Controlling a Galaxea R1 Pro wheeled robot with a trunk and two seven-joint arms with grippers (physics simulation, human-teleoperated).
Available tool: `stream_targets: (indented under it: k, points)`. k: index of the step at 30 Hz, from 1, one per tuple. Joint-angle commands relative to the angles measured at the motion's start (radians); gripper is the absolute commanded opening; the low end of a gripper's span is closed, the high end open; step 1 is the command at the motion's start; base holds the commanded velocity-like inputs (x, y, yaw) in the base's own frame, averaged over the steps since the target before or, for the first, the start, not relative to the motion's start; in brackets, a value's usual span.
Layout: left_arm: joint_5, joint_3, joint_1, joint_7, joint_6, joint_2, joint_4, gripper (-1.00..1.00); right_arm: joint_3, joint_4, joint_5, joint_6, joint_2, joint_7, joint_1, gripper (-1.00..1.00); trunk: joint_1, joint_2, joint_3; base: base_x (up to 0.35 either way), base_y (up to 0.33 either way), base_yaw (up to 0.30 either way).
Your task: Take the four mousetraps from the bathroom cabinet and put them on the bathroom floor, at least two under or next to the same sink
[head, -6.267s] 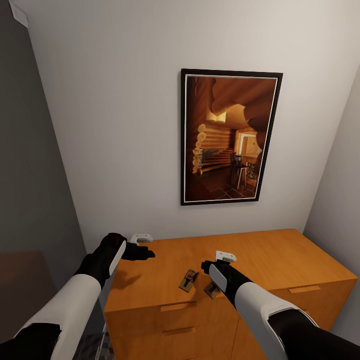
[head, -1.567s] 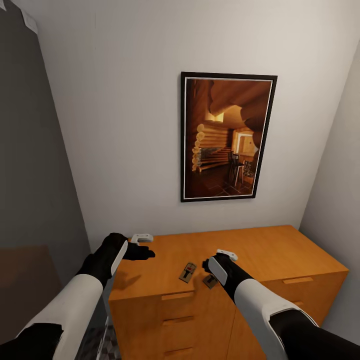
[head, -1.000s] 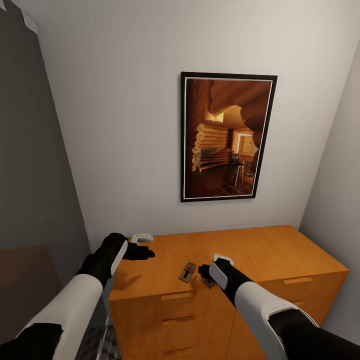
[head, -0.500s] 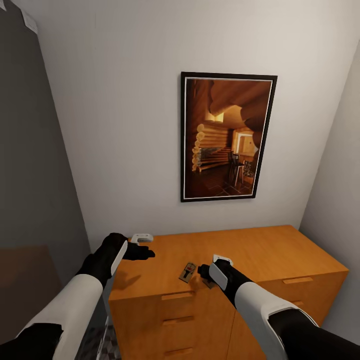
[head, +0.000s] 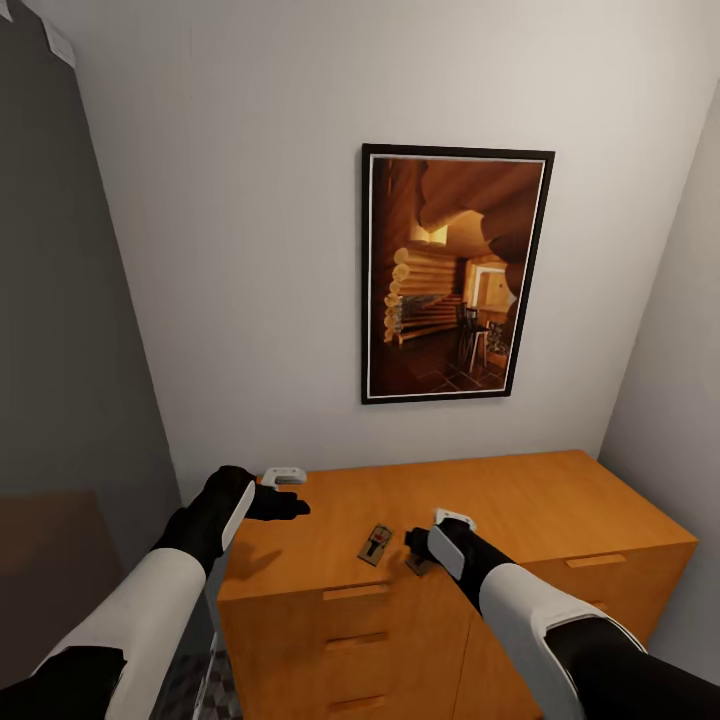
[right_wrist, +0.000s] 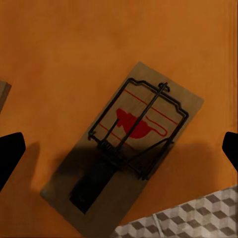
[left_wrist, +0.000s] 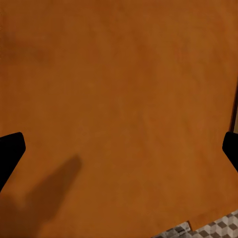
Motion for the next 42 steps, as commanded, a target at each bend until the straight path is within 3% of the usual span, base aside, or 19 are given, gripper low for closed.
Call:
stream_targets:
  k: [1,18,42]
  points:
    - [-0.004,-0.001,0.0,-0.004,0.003,0.0,-0.001,1.0,0.008,-0.002,-0.009,0.005,0.0,-0.006,0.0,1.0,0.0,-0.001,-0.001,0.0,0.0,0.0]
    - [-0.004,-0.002,0.0,-0.004,0.003,0.0,-0.001,1.0,0.008,-0.002,-0.009,-0.008,-0.061,-0.001,0.001,1.0,0.0,-0.001,-0.001,0.0,0.0,0.0]
    - [-0.004,-0.002,0.0,-0.005,0.0,0.0,-0.001,1.0,0.011,-0.002,-0.009,-0.025,-0.055,0.004,0.001,1.0,0.0,-0.001,-0.001,0.0,0.0,0.0]
